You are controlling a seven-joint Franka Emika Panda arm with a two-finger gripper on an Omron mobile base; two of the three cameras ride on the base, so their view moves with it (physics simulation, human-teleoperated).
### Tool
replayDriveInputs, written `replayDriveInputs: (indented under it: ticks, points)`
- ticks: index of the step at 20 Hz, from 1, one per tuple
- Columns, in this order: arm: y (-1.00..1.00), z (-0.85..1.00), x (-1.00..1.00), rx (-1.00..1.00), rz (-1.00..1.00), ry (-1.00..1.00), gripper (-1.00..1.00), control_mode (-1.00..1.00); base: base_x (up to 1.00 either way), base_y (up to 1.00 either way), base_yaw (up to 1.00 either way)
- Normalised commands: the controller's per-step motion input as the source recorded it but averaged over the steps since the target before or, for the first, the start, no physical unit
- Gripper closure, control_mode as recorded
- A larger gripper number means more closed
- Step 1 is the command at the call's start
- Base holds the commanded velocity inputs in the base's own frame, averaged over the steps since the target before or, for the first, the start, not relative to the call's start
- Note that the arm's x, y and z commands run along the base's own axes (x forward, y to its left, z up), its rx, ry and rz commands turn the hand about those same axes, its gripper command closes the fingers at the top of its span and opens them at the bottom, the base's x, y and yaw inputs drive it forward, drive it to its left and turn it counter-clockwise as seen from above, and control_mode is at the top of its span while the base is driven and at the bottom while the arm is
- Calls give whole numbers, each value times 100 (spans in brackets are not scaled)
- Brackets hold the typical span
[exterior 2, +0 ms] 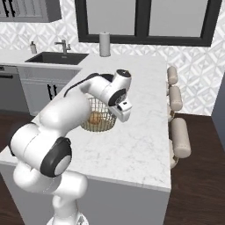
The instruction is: Open the cabinet, pick up the bread from the cabinet and place it in the basket. Then move the basket to the dining counter.
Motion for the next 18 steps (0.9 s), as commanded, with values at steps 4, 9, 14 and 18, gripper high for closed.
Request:
replayDriveInputs:
  ticks: [4, 9, 14, 18]
  points:
    - [0, -45, 76, 4, 0, -8, 100, -100, 0, 0, 0]
    - [0, -53, 14, 0, 0, -4, 100, -100, 0, 0, 0]
    - [0, -58, 10, 0, 0, 0, 100, -100, 0, 0, 0]
    - [4, -59, 25, 0, -1, 0, 100, -100, 0, 0, 0]
